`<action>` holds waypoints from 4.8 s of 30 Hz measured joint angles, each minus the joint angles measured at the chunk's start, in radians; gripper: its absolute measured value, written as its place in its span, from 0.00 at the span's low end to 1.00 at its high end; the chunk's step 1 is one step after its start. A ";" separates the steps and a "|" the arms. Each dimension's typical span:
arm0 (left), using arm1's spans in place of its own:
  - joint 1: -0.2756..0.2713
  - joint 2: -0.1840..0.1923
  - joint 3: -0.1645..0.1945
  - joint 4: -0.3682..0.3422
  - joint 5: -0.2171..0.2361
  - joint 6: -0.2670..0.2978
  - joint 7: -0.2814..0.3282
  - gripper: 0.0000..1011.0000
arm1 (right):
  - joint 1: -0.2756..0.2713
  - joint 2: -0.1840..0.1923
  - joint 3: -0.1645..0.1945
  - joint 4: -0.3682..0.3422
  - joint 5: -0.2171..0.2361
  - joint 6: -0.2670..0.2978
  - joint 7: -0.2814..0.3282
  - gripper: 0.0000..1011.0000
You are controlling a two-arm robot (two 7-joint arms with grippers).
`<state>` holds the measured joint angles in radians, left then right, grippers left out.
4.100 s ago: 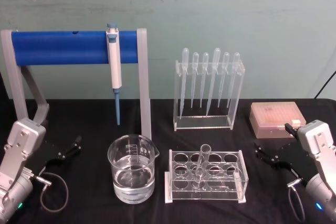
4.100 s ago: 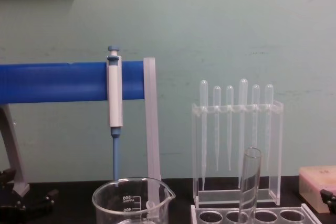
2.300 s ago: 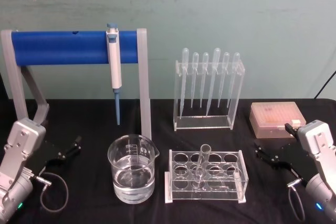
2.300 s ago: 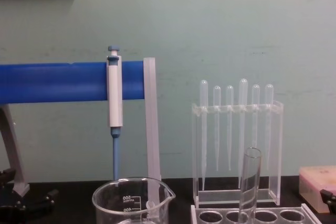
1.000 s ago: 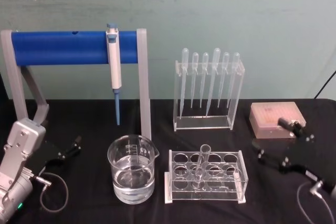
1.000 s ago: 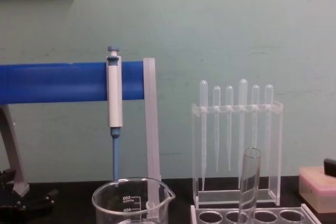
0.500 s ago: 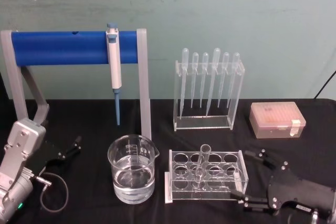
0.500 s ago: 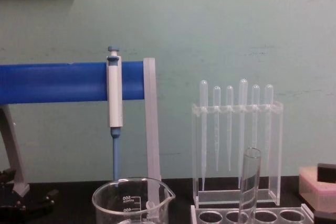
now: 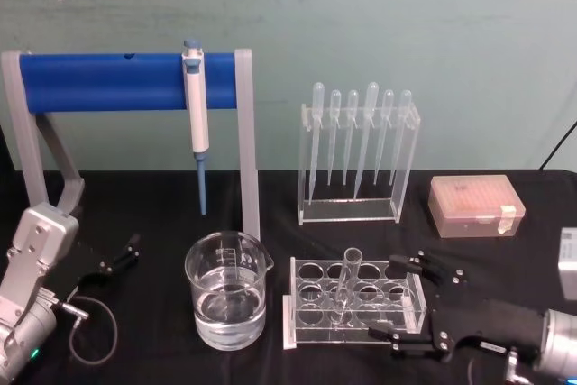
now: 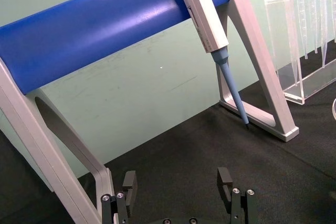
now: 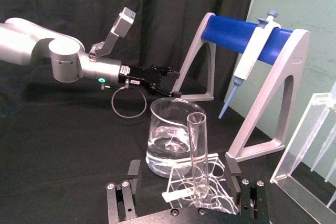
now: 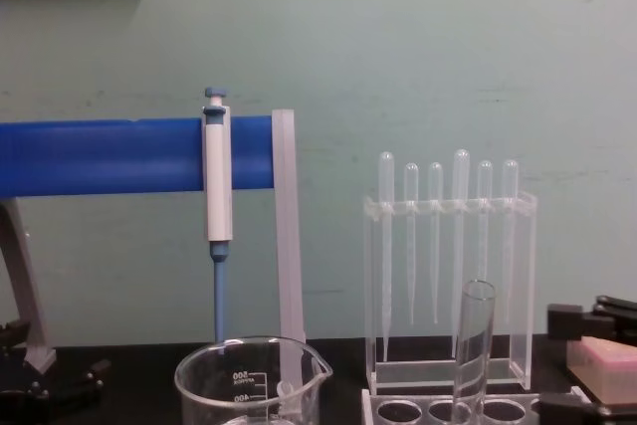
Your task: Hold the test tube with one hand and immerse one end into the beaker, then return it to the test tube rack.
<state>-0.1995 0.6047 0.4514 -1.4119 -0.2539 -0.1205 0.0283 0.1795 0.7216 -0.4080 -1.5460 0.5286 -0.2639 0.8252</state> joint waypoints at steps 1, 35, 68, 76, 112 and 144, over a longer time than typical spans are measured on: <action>0.000 0.000 0.000 0.000 0.000 0.000 0.000 0.99 | 0.005 -0.003 -0.003 0.003 -0.003 0.002 0.000 0.99; 0.000 0.000 0.000 0.000 0.000 0.000 0.000 0.99 | 0.154 -0.111 -0.093 0.097 -0.047 0.086 -0.028 0.99; 0.000 0.000 0.000 0.000 0.000 0.000 0.000 0.99 | 0.151 -0.107 -0.088 0.094 -0.044 0.082 -0.027 0.30; 0.000 0.000 0.000 0.000 0.000 0.000 0.000 0.99 | 0.151 -0.107 -0.088 0.094 -0.044 0.081 -0.027 0.23; 0.000 0.000 0.000 0.000 0.000 0.000 0.000 0.99 | 0.218 -0.061 -0.061 -0.004 0.062 0.190 -0.022 0.23; 0.000 0.000 0.000 0.000 0.000 0.000 0.000 0.99 | 0.433 -0.161 -0.205 -0.015 0.135 0.336 -0.021 0.23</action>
<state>-0.1995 0.6047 0.4514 -1.4120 -0.2539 -0.1205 0.0283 0.6122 0.5610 -0.6134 -1.5612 0.6640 0.0720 0.8041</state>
